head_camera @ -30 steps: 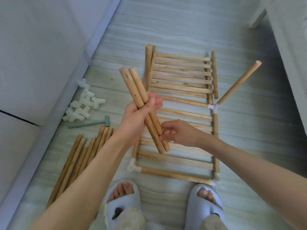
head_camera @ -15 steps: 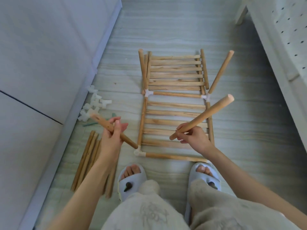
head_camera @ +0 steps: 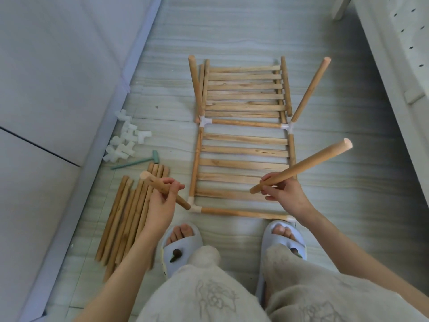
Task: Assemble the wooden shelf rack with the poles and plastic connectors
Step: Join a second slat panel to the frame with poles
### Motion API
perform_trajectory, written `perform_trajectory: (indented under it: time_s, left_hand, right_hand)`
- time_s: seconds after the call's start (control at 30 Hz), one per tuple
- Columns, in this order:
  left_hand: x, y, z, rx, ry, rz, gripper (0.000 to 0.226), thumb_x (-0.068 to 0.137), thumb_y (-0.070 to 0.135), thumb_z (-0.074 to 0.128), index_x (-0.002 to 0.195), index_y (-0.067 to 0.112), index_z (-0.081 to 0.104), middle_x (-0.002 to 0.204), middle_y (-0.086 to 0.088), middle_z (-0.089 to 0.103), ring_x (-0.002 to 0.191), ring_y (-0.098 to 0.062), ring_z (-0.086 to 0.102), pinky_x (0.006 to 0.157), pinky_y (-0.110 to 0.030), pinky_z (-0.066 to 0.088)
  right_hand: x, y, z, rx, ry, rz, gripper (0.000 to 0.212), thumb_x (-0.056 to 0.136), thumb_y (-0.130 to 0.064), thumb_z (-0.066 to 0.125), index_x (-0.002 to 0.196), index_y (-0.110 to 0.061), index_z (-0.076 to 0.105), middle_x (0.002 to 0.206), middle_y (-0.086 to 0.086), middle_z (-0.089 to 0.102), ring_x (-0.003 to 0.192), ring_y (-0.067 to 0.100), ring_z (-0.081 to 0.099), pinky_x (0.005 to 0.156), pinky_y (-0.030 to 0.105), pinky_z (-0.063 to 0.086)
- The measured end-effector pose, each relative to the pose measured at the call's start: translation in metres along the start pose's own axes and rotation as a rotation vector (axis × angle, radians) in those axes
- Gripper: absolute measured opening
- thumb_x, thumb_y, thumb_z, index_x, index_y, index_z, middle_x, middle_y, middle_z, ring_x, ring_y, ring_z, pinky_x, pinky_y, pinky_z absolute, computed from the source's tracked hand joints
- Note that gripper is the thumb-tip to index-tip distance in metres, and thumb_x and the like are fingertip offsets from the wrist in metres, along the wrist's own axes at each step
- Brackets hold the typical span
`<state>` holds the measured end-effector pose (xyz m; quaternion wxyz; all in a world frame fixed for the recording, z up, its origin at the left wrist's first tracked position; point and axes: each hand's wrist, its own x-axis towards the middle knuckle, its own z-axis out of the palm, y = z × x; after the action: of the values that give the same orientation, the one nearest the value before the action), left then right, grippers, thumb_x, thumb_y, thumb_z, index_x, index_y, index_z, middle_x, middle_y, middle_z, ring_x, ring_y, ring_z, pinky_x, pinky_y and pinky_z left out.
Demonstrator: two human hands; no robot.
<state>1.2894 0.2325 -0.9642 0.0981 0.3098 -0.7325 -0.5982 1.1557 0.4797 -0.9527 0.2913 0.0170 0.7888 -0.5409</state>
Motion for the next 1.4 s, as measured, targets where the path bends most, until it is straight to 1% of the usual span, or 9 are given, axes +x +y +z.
perform_trajectory:
  time_s: [0.2,0.33,0.4,0.5,0.63,0.8,1.0,1.23,1.4]
  left_hand:
    - [-0.003,-0.007,0.004,0.242,-0.222,0.019,0.022,0.091,-0.001,0.053,0.085,0.02,0.054,0.088,-0.007,0.062,0.074,0.011,0.057,0.072,-0.005,0.043]
    - [-0.007,-0.015,-0.001,0.37,-0.174,-0.022,0.011,0.091,0.011,0.058,0.096,0.02,0.061,0.088,0.004,0.066,0.085,-0.011,0.062,0.078,-0.028,0.049]
    - [-0.009,-0.018,0.0,0.435,-0.105,-0.024,0.013,0.09,0.019,0.061,0.103,0.018,0.063,0.084,0.007,0.064,0.08,-0.018,0.062,0.072,-0.029,0.049]
    - [-0.01,-0.02,0.006,0.483,-0.006,-0.03,0.018,0.089,0.025,0.062,0.104,0.015,0.063,0.081,0.008,0.062,0.073,-0.006,0.058,0.063,-0.018,0.043]
    - [-0.011,-0.022,0.012,0.493,0.035,-0.015,0.021,0.09,0.022,0.061,0.107,0.01,0.063,0.087,0.001,0.064,0.082,-0.012,0.058,0.075,-0.025,0.044]
    - [-0.011,-0.023,0.01,0.454,0.005,-0.042,0.018,0.09,0.014,0.06,0.107,0.01,0.064,0.092,-0.001,0.065,0.085,-0.013,0.059,0.082,-0.028,0.046]
    - [-0.012,-0.023,0.011,0.433,-0.002,-0.025,0.007,0.089,0.014,0.062,0.092,0.02,0.063,0.096,0.005,0.063,0.088,-0.01,0.057,0.082,-0.027,0.044]
    - [-0.013,-0.027,0.011,0.398,0.006,0.004,0.019,0.088,0.012,0.063,0.081,0.03,0.058,0.098,0.007,0.063,0.09,-0.007,0.058,0.08,-0.017,0.039]
    - [-0.014,-0.024,0.012,0.389,0.014,0.016,0.033,0.088,0.011,0.062,0.074,0.04,0.054,0.098,0.007,0.063,0.088,-0.006,0.057,0.081,-0.02,0.04]
  right_hand:
    - [-0.005,0.02,-0.036,-0.054,0.125,0.051,0.016,0.086,0.001,0.059,0.101,-0.004,0.061,0.092,0.016,0.067,0.084,0.024,0.066,0.072,0.028,0.056]
    - [-0.014,0.034,-0.057,-0.162,0.261,0.052,0.013,0.085,-0.003,0.061,0.093,-0.012,0.06,0.083,0.009,0.068,0.078,0.025,0.067,0.085,0.045,0.053]
    - [-0.02,0.04,-0.065,-0.199,0.34,0.058,0.013,0.083,-0.006,0.064,0.088,-0.015,0.058,0.079,0.006,0.067,0.072,0.024,0.067,0.084,0.046,0.053]
    - [-0.031,0.048,-0.074,-0.226,0.416,0.072,0.012,0.082,-0.012,0.066,0.082,-0.019,0.056,0.077,0.006,0.066,0.073,0.024,0.068,0.08,0.042,0.053]
    - [-0.041,0.059,-0.078,-0.323,0.398,0.058,0.019,0.082,-0.016,0.065,0.07,-0.026,0.055,0.068,0.004,0.066,0.073,0.025,0.066,0.07,0.033,0.047]
    - [-0.042,0.074,-0.075,-0.397,0.338,0.085,0.01,0.082,-0.015,0.067,0.087,-0.019,0.06,0.067,-0.004,0.061,0.078,0.022,0.059,0.067,0.026,0.037]
    - [-0.036,0.087,-0.07,-0.403,0.316,0.115,0.013,0.083,-0.012,0.065,0.096,-0.013,0.064,0.075,-0.001,0.063,0.081,0.018,0.058,0.072,0.025,0.039]
    - [-0.036,0.095,-0.077,-0.386,0.305,0.088,0.012,0.081,-0.01,0.069,0.088,-0.016,0.061,0.073,-0.003,0.063,0.075,0.015,0.059,0.068,0.024,0.041]
    - [-0.035,0.108,-0.08,-0.37,0.268,0.005,0.014,0.08,0.004,0.066,0.087,-0.008,0.065,0.078,0.003,0.064,0.071,0.015,0.057,0.059,0.006,0.041]
